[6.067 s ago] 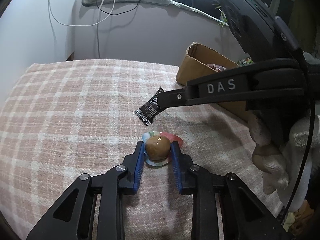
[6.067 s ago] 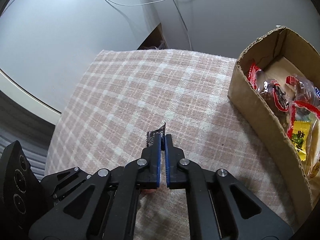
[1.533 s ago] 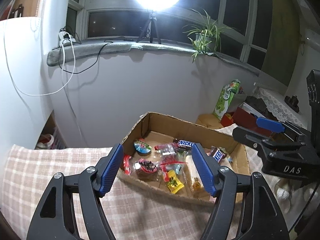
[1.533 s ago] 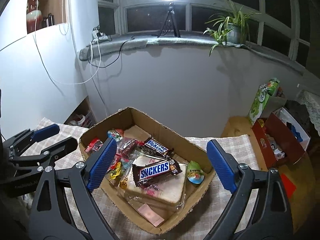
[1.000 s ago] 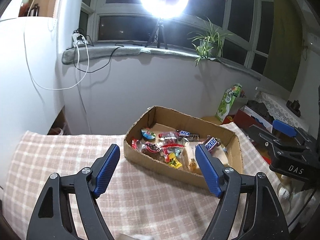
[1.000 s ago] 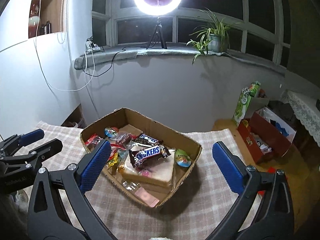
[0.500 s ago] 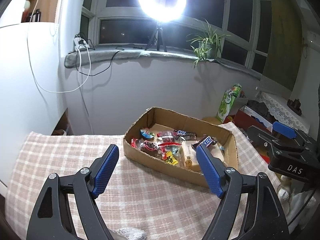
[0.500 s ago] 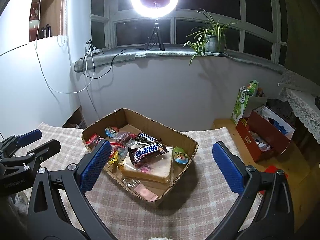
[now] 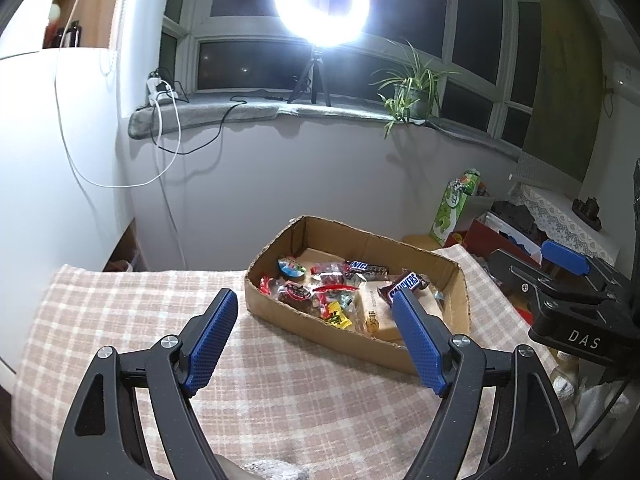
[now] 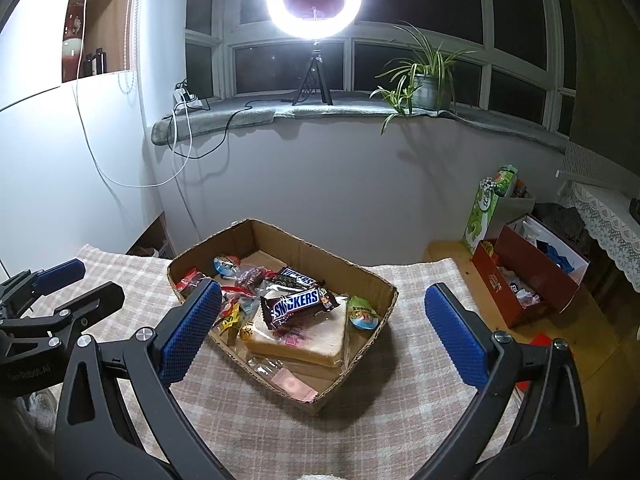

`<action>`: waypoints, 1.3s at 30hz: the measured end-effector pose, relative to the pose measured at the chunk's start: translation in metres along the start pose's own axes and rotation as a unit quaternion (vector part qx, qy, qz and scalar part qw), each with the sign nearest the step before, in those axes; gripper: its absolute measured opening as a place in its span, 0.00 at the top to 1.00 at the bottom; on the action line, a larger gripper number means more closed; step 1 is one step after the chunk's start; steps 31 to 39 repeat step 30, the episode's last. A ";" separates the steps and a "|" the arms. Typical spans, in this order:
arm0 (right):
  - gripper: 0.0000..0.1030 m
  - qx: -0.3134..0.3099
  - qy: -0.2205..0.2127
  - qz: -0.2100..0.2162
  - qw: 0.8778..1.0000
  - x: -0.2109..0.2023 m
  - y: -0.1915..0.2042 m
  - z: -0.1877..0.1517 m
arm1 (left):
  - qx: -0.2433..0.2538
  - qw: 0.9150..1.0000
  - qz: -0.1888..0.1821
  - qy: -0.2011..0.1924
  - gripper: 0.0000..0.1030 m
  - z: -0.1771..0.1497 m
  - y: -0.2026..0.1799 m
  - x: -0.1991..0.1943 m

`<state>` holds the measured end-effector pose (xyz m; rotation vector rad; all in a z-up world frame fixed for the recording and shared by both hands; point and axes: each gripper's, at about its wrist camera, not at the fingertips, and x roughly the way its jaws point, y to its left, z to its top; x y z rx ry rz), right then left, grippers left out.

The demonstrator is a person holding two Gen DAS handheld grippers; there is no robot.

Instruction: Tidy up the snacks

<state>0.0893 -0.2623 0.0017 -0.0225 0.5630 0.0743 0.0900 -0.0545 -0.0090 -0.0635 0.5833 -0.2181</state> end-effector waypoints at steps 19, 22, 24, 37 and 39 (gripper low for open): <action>0.00 -0.001 0.000 0.003 1.000 -0.001 0.003 0.001 | -0.002 1.000 0.001 -0.001 0.22 -0.001 0.000 -0.004; 0.00 -0.002 0.000 0.003 1.000 -0.001 0.003 0.001 | -0.002 1.000 0.001 0.000 0.22 -0.001 0.000 -0.003; 0.00 -0.002 0.000 0.002 1.000 -0.001 0.003 0.001 | -0.001 1.000 0.001 0.000 0.22 -0.001 0.000 -0.003; 0.00 -0.003 0.002 0.003 1.000 0.000 0.004 0.001 | 0.000 1.000 -0.004 -0.003 0.22 -0.002 -0.001 -0.003; 0.00 -0.003 0.002 0.003 1.000 0.000 0.004 0.001 | 0.000 1.000 -0.004 -0.003 0.22 -0.002 -0.001 -0.003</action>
